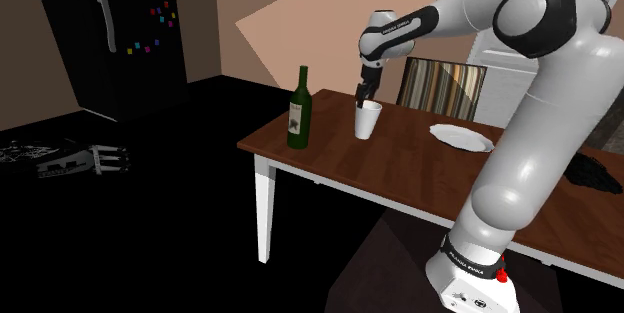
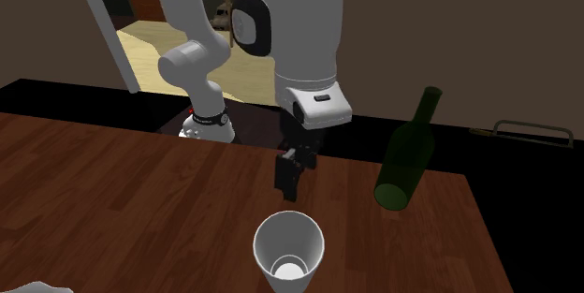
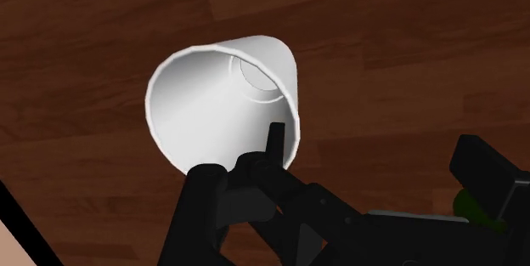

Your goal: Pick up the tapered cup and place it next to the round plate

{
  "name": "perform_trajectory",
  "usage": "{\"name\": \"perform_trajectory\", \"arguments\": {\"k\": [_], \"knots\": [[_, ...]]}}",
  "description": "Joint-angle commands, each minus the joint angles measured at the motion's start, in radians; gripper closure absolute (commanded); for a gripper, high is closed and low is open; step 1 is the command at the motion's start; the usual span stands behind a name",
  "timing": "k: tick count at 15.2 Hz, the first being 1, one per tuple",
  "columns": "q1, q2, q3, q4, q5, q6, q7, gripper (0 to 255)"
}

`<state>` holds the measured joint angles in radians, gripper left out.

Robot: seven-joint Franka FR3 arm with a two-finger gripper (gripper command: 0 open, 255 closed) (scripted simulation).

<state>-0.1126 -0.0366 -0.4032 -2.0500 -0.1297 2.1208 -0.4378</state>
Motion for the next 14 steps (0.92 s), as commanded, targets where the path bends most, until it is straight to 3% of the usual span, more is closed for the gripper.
{"name": "perform_trajectory", "arguments": {"k": [1,3,14], "knots": [[-0.013,0.077,-0.017,0.053,0.027,0.014,-0.043,0],[-0.029,0.144,-0.027,0.102,0.053,0.024,-0.078,0],[-0.041,0.197,-0.026,0.06,0.076,0.116,-0.094,0]]}}
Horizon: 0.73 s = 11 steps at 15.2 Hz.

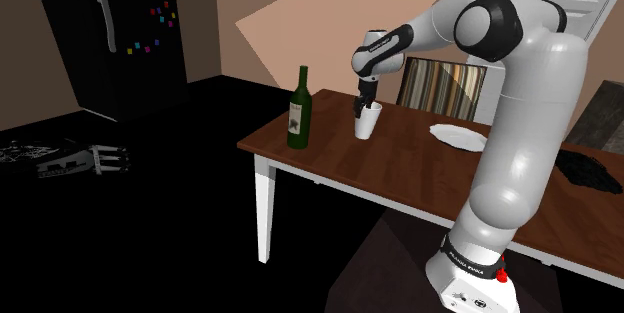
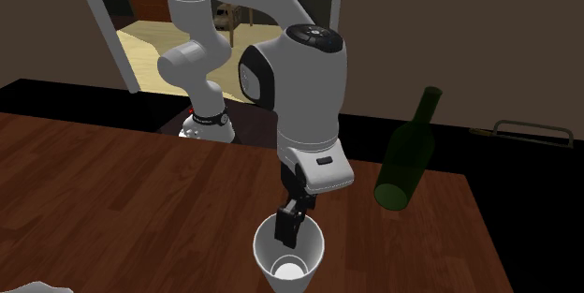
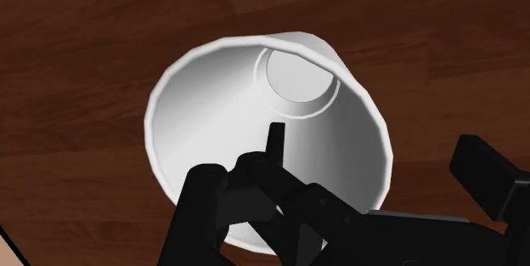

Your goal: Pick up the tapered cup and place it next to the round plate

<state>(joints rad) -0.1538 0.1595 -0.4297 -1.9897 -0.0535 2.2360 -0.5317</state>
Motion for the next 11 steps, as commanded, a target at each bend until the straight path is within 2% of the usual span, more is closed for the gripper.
{"name": "perform_trajectory", "arguments": {"k": [1,4,5,11], "knots": [[0.0,0.001,0.0,0.0,0.0,0.001,0.0,0],[0.0,0.001,0.0,0.0,0.0,0.001,0.0,0],[0.0,0.001,0.0,0.0,0.0,0.001,0.0,255],[0.0,0.001,0.0,0.0,0.0,0.001,0.0,255]]}}
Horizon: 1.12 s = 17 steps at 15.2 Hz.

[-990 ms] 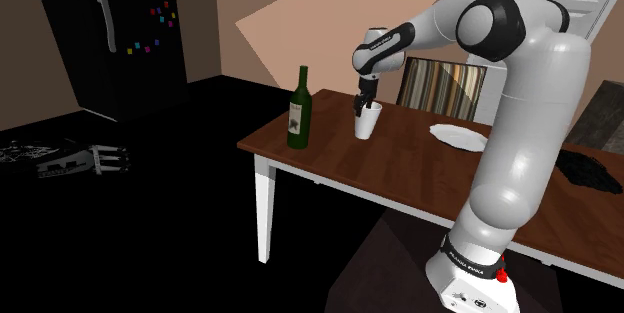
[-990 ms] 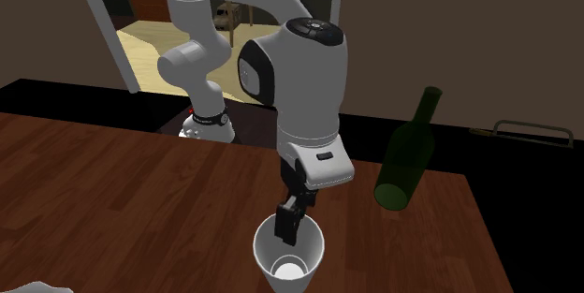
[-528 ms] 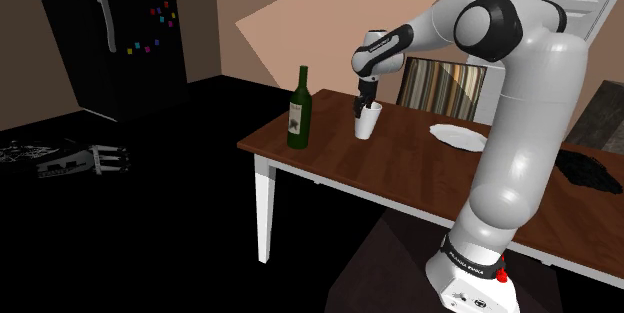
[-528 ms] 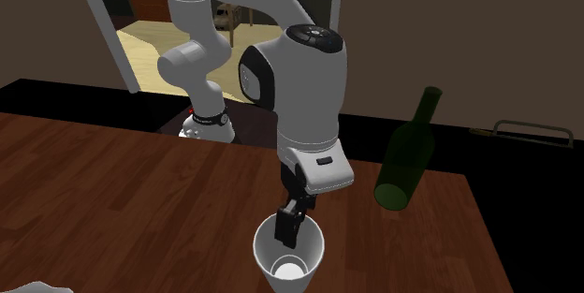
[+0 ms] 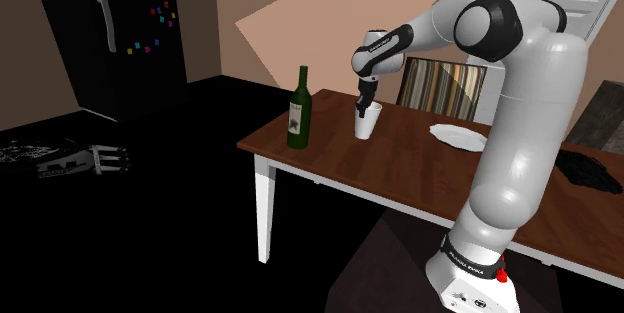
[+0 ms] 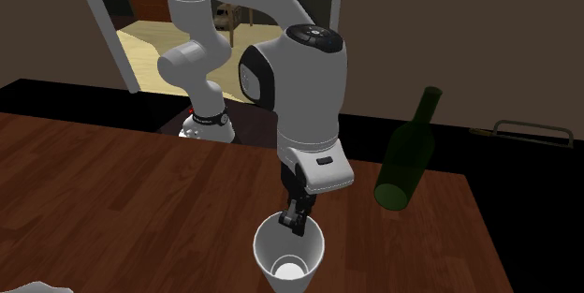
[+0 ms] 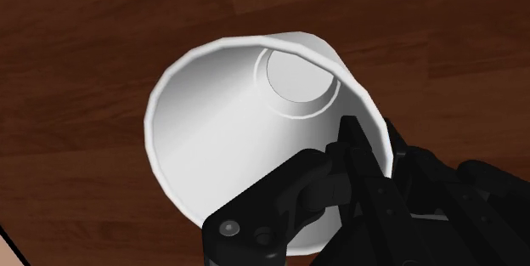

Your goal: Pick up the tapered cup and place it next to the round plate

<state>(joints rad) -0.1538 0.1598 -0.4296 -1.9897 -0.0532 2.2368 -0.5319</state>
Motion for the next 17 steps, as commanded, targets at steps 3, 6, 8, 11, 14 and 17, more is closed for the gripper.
{"name": "perform_trajectory", "arguments": {"k": [3,6,8,11,14,17], "knots": [[0.0,0.0,0.0,0.0,0.0,0.0,0.0,255],[0.002,-0.017,-0.001,0.021,-0.007,-0.037,0.002,255],[0.004,-0.028,-0.002,0.036,-0.011,-0.062,0.003,255],[0.005,-0.042,-0.002,0.061,-0.017,-0.1,0.004,255],[0.007,-0.054,-0.003,0.088,-0.021,-0.138,0.004,255],[0.008,-0.065,-0.003,0.117,-0.025,-0.177,0.003,255]]}}
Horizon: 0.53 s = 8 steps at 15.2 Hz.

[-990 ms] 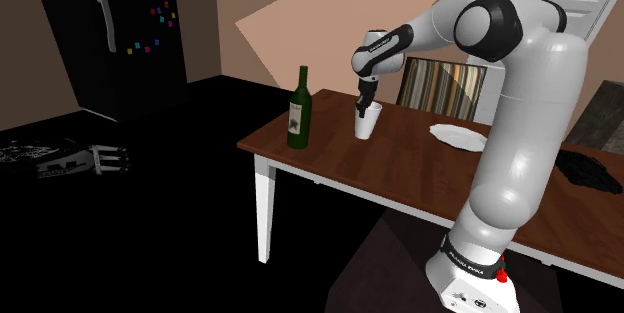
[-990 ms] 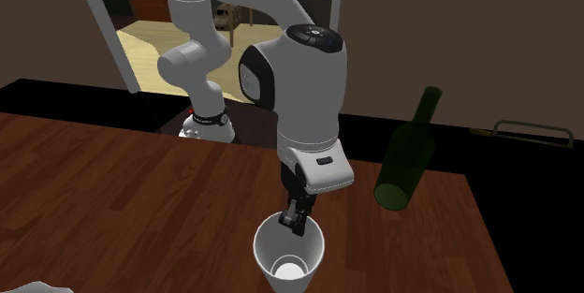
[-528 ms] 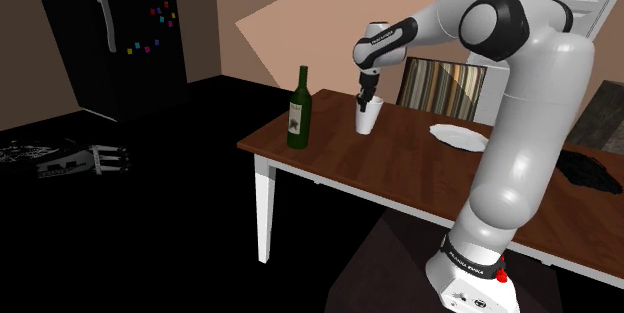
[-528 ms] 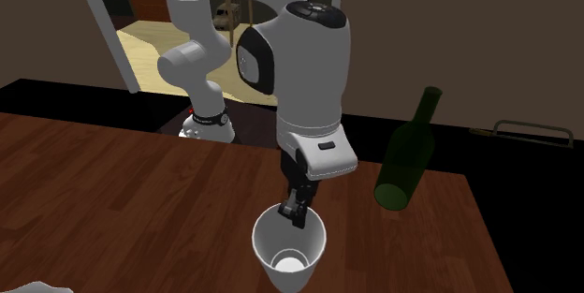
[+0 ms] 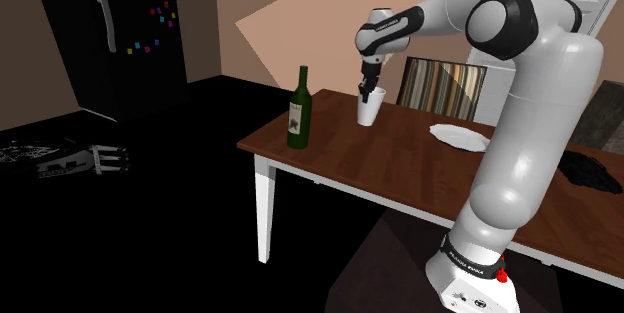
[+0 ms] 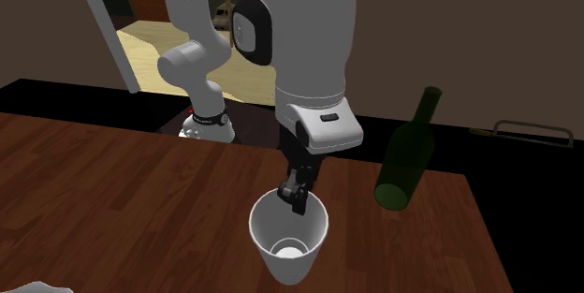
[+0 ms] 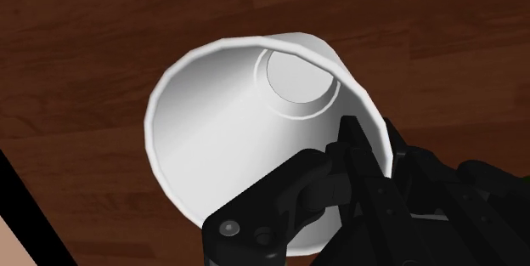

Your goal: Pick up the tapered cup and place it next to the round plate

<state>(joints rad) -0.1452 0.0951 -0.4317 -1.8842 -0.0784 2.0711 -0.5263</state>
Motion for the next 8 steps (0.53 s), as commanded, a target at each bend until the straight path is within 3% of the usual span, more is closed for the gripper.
{"name": "perform_trajectory", "arguments": {"k": [1,8], "knots": [[0.0,-0.003,0.0,0.021,0.0,-0.024,-0.002,255],[0.001,-0.018,0.0,0.098,-0.004,-0.115,-0.007,255]]}}
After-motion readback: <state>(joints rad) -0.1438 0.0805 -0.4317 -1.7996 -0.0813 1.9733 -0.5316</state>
